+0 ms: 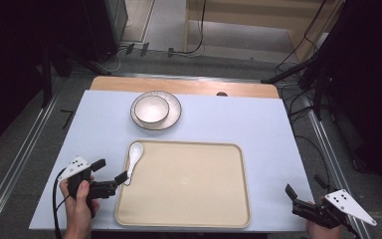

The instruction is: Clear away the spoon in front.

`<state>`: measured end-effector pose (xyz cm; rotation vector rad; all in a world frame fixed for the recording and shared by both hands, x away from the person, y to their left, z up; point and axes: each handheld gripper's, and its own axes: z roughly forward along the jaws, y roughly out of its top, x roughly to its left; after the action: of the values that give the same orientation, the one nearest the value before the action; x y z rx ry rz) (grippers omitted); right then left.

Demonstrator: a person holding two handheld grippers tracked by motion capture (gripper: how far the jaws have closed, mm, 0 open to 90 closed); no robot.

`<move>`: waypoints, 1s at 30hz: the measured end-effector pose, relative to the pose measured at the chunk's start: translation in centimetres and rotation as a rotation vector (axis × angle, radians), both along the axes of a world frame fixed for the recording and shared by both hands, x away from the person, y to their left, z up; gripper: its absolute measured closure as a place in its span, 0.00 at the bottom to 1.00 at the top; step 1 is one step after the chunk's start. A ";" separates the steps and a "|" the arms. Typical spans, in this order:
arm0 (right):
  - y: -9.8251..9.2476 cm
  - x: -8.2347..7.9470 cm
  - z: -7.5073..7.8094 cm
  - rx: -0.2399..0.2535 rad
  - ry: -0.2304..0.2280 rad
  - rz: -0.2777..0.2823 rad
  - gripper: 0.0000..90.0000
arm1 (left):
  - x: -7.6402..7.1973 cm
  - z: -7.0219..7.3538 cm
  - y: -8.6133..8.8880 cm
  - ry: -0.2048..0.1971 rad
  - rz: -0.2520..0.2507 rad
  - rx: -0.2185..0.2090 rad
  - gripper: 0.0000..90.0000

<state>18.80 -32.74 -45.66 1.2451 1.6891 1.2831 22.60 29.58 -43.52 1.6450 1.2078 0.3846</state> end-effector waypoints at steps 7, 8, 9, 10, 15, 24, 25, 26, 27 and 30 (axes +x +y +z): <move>0.0 0.0 0.0 0.001 -0.001 -0.001 0.00 | -0.2 0.2 1.3 -0.017 0.012 0.026 0.00; 0.0 0.0 0.1 0.000 -0.001 0.000 0.00 | -0.4 0.3 1.8 -0.027 0.015 0.031 0.00; 0.0 0.0 0.1 0.002 -0.001 0.000 0.00 | -0.4 0.3 1.8 -0.027 0.015 0.031 0.00; 0.0 -0.1 0.1 0.001 -0.002 0.000 0.00 | -0.5 0.4 2.2 -0.032 0.022 0.044 0.00; -0.2 -0.1 0.1 0.001 -0.002 -0.003 0.00 | -0.8 0.4 3.4 -0.039 0.037 0.054 0.00; -0.2 -0.1 0.1 0.001 -0.001 -0.006 0.00 | -1.2 0.3 4.7 -0.036 0.041 0.080 0.00; -0.3 -0.1 0.1 0.002 0.000 -0.006 0.00 | -1.2 0.3 4.8 -0.037 0.040 0.080 0.00; -0.3 -0.1 0.1 0.003 -0.002 -0.007 0.00 | -1.3 0.3 5.1 -0.038 0.040 0.084 0.00; -0.3 -0.1 0.1 0.001 -0.002 -0.007 0.00 | -1.3 0.3 5.3 -0.037 0.039 0.086 0.00; -0.4 -0.2 0.1 0.004 -0.001 -0.011 0.00 | -1.4 0.2 5.7 -0.026 0.044 0.083 0.00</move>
<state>18.63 -33.11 -45.56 1.2537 1.6776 1.2809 21.25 35.29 -43.32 1.6812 1.2247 0.4885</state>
